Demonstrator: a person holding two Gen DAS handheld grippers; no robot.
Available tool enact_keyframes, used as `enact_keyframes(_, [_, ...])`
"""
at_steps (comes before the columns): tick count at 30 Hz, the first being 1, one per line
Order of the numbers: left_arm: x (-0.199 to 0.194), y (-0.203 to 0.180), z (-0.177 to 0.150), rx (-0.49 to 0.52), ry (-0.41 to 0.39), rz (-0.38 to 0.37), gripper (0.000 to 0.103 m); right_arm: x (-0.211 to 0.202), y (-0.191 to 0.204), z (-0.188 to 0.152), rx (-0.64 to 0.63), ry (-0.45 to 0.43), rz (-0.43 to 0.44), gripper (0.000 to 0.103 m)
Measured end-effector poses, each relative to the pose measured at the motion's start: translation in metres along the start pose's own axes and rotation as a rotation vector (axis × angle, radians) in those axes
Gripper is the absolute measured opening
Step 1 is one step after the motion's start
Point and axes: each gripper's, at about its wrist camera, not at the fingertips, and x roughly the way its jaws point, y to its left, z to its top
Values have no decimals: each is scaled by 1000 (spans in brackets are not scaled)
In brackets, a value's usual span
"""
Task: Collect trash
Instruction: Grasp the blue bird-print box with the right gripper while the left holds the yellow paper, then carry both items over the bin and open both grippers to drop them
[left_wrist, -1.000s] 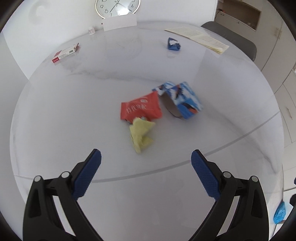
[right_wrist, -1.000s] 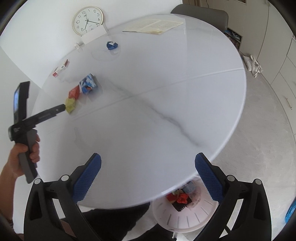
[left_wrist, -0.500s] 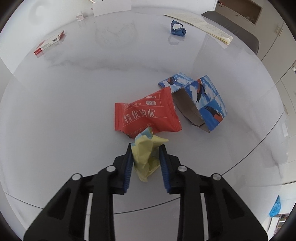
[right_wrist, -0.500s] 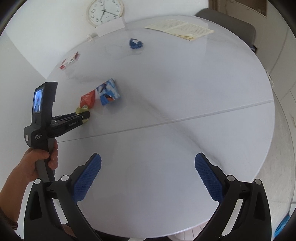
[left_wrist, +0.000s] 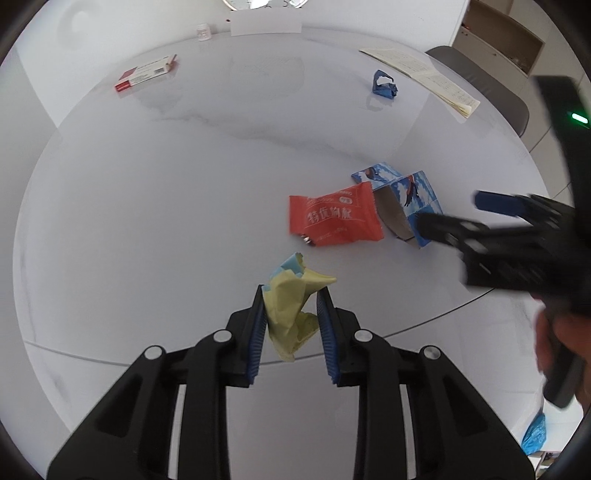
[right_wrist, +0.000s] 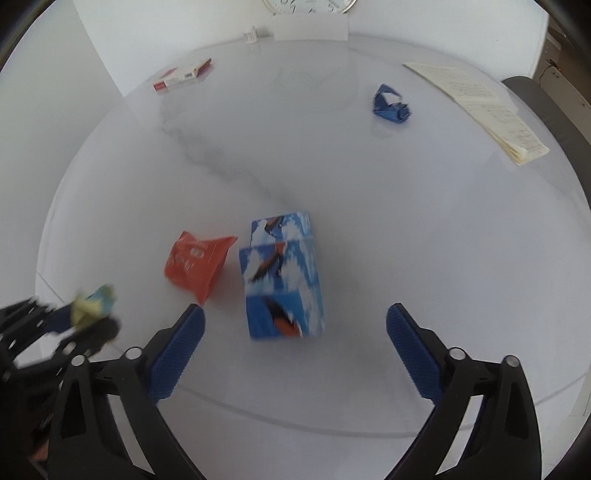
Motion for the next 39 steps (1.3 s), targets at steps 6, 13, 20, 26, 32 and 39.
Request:
enact_keyframes(6, [-6,7,-8,-10,-9,5,27,31,6,13,-53,71,-34,65])
enact_keyframes(13, [-10,0,-10,12,-22,-10,27,8,-6,-2,-30,47,-37,50])
enact_keyframes(20, [-34,-37,-32,108,-25,-86,27,-67,-33,-63,61,-38,-21,50])
enact_keyframes(26, [-54,-92,-74,234,15,-162,27,-135,-56,-164,192,-68,-7,50])
enact_keyframes(32, [-70,-149,-117,349,50,-218,27,-177,-76,-261,335,-50,2,50])
enact_keyframes(39, [-86,-201,-155,443,61,-260,27,-204,-89,-360,380,-20,-39,50])
